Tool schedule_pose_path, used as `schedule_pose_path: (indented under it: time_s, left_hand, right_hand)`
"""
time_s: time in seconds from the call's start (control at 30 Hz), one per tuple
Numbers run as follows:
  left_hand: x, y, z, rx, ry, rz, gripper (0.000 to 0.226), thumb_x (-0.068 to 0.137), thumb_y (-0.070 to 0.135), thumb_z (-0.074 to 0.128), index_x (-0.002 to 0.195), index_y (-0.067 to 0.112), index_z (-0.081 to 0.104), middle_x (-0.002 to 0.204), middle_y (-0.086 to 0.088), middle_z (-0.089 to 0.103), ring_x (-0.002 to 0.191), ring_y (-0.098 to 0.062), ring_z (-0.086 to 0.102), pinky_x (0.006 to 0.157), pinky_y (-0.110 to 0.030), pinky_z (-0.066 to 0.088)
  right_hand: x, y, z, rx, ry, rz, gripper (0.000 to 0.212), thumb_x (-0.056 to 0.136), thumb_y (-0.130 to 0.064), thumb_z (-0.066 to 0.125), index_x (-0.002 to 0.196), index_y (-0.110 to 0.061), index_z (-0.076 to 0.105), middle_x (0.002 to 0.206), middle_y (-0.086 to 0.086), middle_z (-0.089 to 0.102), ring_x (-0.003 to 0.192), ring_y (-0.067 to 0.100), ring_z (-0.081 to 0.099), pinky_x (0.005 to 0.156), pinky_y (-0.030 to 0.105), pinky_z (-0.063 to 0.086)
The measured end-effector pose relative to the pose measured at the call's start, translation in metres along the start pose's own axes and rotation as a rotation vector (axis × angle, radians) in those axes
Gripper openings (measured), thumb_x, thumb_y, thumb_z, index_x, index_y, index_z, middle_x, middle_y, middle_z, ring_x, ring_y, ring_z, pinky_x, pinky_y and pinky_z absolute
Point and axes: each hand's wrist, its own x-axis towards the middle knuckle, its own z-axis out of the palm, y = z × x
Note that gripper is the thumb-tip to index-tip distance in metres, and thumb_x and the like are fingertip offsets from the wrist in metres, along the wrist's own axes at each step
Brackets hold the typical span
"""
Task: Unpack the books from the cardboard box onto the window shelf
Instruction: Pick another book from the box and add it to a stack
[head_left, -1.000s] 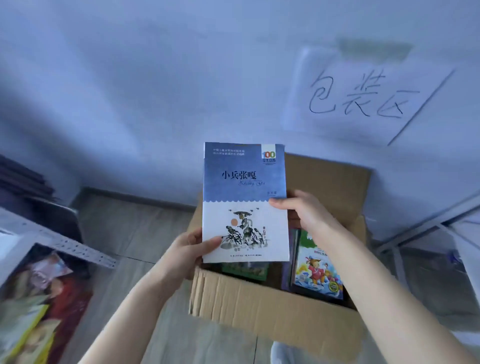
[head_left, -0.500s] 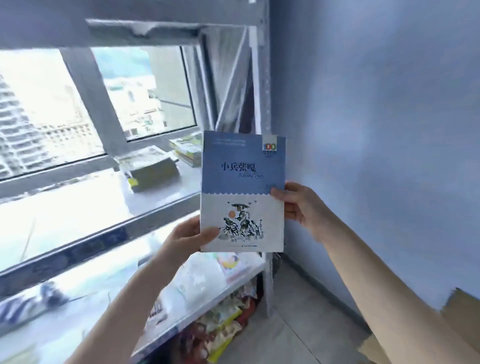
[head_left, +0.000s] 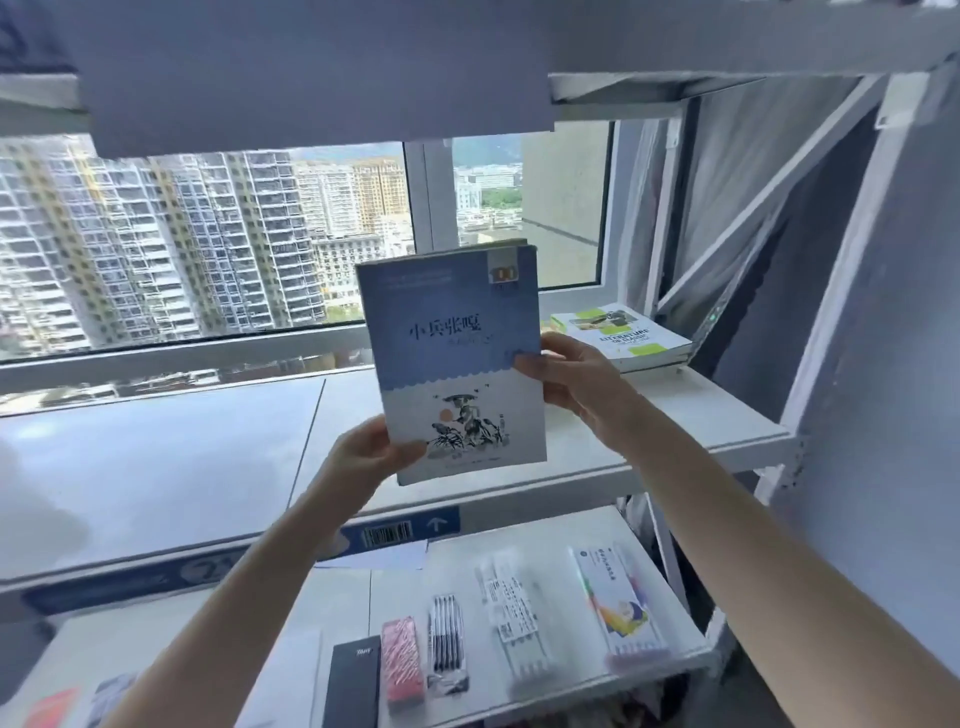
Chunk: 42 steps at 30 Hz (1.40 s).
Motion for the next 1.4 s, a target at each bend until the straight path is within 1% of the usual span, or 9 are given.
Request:
schedule_pose_path:
  time_s: [0.27,0.4,0.63,0.83,0.9,0.97,1.1,1.27,1.4]
  left_hand:
    - [0.064,-0.077,-0.043,0.202,0.125,-0.072,0.020,0.080,0.018,0.073,0.097,0.029,0.072,0.093,0.016,0.075,0.089,-0.005,0.068,0.086,-0.034,0.052]
    - [0.065,-0.100,-0.044,0.304,0.097,-0.056,0.023,0.081,0.027,0.072,0.094,0.045,0.069,0.097,0.027,0.071,0.093,0.006,0.065,0.083,-0.024,0.049]
    - [0.060,-0.116,-0.048,0.420,0.074,0.002,0.028,0.080,0.035,0.070,0.099,0.054,0.063,0.104,0.037,0.065,0.100,0.014,0.059,0.079,0.001,0.039]
    - [0.065,-0.119,-0.054,0.424,0.071,-0.042,0.023,0.080,0.033,0.070,0.103,0.030,0.072,0.101,0.021,0.073,0.094,0.008,0.064,0.084,-0.012,0.047]
    - [0.071,-0.116,-0.055,0.301,0.112,-0.139,0.017,0.082,0.027,0.069,0.098,0.022,0.074,0.092,0.009,0.076,0.080,-0.001,0.066,0.077,-0.021,0.049]
    - [0.079,-0.110,-0.059,0.128,0.179,-0.211,0.011,0.086,0.022,0.065,0.091,0.019,0.073,0.079,0.006,0.076,0.067,-0.003,0.064,0.064,-0.019,0.050]
    - [0.109,-0.097,-0.079,-0.123,0.293,-0.328,0.026,0.092,0.025,0.054,0.089,0.003,0.067,0.067,-0.005,0.069,0.050,-0.006,0.059,0.049,-0.016,0.049]
    - [0.144,-0.106,-0.102,-0.009,0.178,-0.487,0.034,0.095,0.033,0.050,0.089,0.005,0.067,0.066,-0.002,0.074,0.044,-0.003,0.054,0.051,-0.015,0.045]
    - [0.162,-0.123,-0.114,0.030,0.127,-0.577,0.037,0.094,0.034,0.051,0.090,-0.001,0.064,0.055,-0.005,0.069,0.033,-0.001,0.046,0.040,-0.010,0.039]
  right_hand:
    - [0.095,0.077,0.010,-0.010,-0.155,0.088,0.024,0.079,-0.016,0.073,0.103,-0.017,0.066,0.104,0.005,0.074,0.094,0.018,0.070,0.082,0.027,0.056]
    - [0.101,0.102,0.014,0.024,-0.143,0.090,0.023,0.081,-0.008,0.070,0.102,-0.016,0.068,0.099,0.002,0.075,0.089,0.014,0.070,0.080,0.026,0.057]
    - [0.091,0.118,0.016,-0.018,-0.101,0.038,0.022,0.083,-0.007,0.067,0.105,-0.011,0.067,0.100,-0.002,0.074,0.093,0.009,0.068,0.082,0.019,0.053]
    - [0.104,0.110,0.019,-0.086,-0.109,0.049,0.011,0.085,-0.006,0.064,0.095,-0.010,0.066,0.090,-0.002,0.073,0.079,0.005,0.068,0.074,0.019,0.055]
    - [0.118,0.104,0.024,-0.083,-0.104,0.076,0.006,0.086,-0.008,0.064,0.091,-0.009,0.066,0.086,-0.001,0.072,0.072,0.006,0.069,0.067,0.018,0.056]
    - [0.139,0.100,0.033,-0.117,-0.085,0.117,0.011,0.087,-0.014,0.065,0.094,-0.006,0.065,0.088,0.003,0.072,0.073,0.011,0.070,0.063,0.019,0.056]
    - [0.193,0.102,0.060,-0.023,-0.003,0.272,0.009,0.088,-0.013,0.063,0.086,-0.005,0.062,0.074,0.003,0.069,0.057,0.009,0.068,0.052,0.018,0.054]
    - [0.246,0.133,0.084,-0.121,0.047,0.518,0.012,0.089,-0.016,0.062,0.093,-0.005,0.059,0.074,0.003,0.064,0.062,0.014,0.063,0.056,0.020,0.053]
    - [0.261,0.153,0.089,-0.196,0.082,0.635,0.013,0.089,-0.017,0.063,0.086,-0.005,0.059,0.075,0.006,0.065,0.061,0.016,0.063,0.051,0.022,0.053]
